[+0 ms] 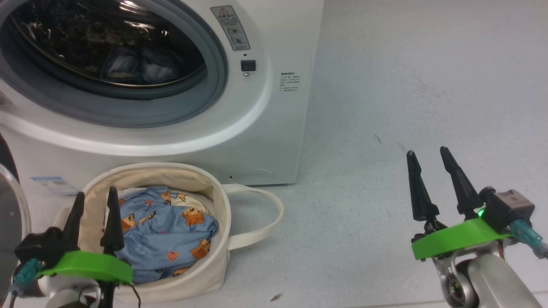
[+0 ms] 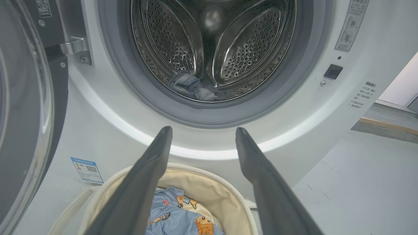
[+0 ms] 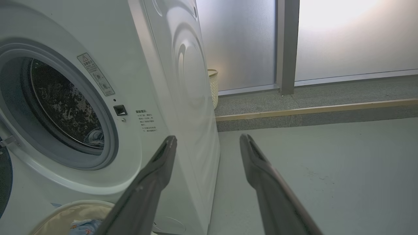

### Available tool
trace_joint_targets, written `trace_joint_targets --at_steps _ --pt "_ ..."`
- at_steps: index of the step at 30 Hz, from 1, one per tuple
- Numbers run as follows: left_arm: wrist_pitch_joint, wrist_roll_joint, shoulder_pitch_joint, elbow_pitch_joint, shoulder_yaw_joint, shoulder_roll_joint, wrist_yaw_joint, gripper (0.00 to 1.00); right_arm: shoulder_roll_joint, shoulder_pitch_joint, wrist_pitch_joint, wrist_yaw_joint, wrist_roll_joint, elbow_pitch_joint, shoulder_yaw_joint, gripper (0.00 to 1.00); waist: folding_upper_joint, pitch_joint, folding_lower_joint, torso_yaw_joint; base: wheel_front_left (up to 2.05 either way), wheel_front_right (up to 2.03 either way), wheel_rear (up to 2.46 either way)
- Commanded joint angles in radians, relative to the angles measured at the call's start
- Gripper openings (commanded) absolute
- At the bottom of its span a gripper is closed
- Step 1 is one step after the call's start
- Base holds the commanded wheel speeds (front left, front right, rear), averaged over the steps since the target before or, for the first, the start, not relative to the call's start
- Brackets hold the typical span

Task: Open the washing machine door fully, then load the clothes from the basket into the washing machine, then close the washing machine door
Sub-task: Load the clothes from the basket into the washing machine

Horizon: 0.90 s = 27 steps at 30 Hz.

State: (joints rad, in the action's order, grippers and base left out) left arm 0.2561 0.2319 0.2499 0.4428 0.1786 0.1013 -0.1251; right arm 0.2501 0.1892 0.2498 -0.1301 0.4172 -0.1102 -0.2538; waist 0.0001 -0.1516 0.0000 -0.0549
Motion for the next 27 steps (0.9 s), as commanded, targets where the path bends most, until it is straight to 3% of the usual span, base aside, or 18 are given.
trace_joint_targets --at_steps 1,7,17,27 --pt "0.006 0.011 0.028 0.009 0.034 0.018 -0.006 1.00 0.000 0.027 0.012 -0.001 0.009 0.039 -0.027 1.00 -0.0001 -0.020 0.0000 -0.011 0.00 0.00 0.00" --pt "0.006 0.012 0.090 0.219 0.033 0.027 -0.006 1.00 0.004 0.051 0.012 -0.001 0.017 0.050 -0.068 1.00 -0.0001 -0.082 0.0000 -0.030 0.00 0.00 0.00" --pt "0.006 0.033 0.320 0.551 0.036 0.050 -0.006 1.00 0.057 0.164 0.012 -0.001 0.002 0.060 -0.117 1.00 -0.0001 -0.275 0.0000 -0.054 0.00 0.00 0.00" --pt "0.006 0.003 0.529 0.719 0.002 0.058 -0.004 1.00 0.099 0.265 0.012 -0.001 0.001 0.101 -0.103 1.00 -0.0001 -0.472 0.0000 -0.057 0.00 0.00 0.00"
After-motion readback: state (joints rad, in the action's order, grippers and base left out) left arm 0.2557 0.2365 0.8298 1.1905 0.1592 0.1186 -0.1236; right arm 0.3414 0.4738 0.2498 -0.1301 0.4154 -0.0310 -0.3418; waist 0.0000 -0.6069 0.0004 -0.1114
